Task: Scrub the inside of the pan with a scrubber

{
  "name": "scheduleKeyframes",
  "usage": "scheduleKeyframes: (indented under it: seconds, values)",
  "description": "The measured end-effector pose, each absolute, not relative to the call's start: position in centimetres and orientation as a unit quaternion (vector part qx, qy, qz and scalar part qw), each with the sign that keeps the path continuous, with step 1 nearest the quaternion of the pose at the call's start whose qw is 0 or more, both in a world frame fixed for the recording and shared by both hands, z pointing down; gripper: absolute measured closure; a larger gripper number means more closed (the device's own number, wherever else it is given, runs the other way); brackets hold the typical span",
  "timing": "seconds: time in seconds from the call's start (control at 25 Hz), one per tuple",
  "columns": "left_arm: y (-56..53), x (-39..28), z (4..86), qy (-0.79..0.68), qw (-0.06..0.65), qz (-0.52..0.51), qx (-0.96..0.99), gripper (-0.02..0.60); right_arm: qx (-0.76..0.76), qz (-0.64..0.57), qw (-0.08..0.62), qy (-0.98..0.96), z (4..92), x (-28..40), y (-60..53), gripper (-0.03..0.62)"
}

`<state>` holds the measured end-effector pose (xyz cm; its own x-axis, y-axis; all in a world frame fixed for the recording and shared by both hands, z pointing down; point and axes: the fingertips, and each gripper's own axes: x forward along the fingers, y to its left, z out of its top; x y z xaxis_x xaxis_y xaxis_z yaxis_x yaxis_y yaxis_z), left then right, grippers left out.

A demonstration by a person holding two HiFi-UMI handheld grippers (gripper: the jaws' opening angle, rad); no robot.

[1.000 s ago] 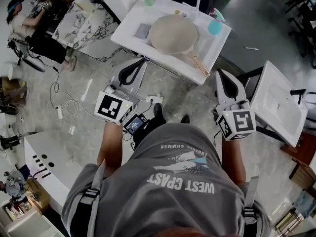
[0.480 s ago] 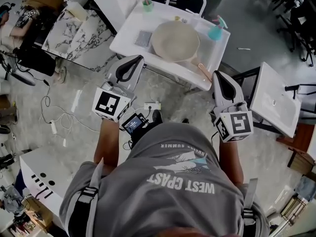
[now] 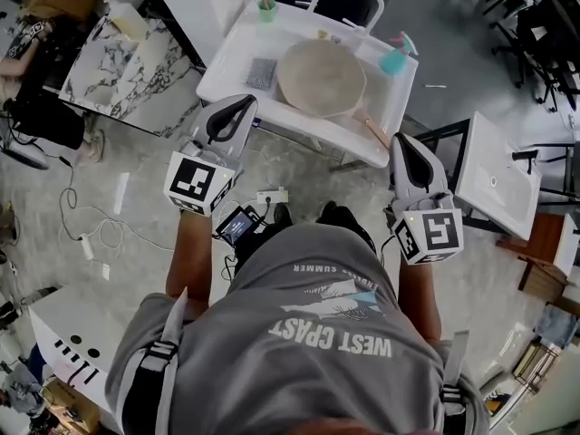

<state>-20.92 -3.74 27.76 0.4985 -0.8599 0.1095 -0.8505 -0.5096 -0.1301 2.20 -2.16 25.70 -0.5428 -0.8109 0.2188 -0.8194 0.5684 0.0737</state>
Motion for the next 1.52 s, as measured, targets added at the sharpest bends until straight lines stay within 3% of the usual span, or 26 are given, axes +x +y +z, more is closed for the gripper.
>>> scheduleKeyframes:
  seconds: [0.64,1.24,1.32,1.52]
  values:
    - [-9.9,-23.9,32.3,0.526,-0.002,-0.150,-0.837,0.579,0.410,0.051,0.119,-0.903,29.0,-1.8,-10.3,0.592]
    - [-19.8,-25.6,45.5,0.531,-0.099,-0.256,-0.801,0.574,0.368,0.104,0.160,-0.910,35.4,-1.7,-17.2,0.592]
    - [-21.1,-25.9,48.1,0.529,-0.118,-0.274,-0.795,0.521,0.367,0.112,0.166,-0.908,36.4,-1.4,-18.0,0.592]
    - [-23.6,-26.9,54.2,0.525,-0.165,-0.309,-0.776,0.492,0.362,0.142,0.187,-0.902,39.4,-0.7,-18.7,0.592]
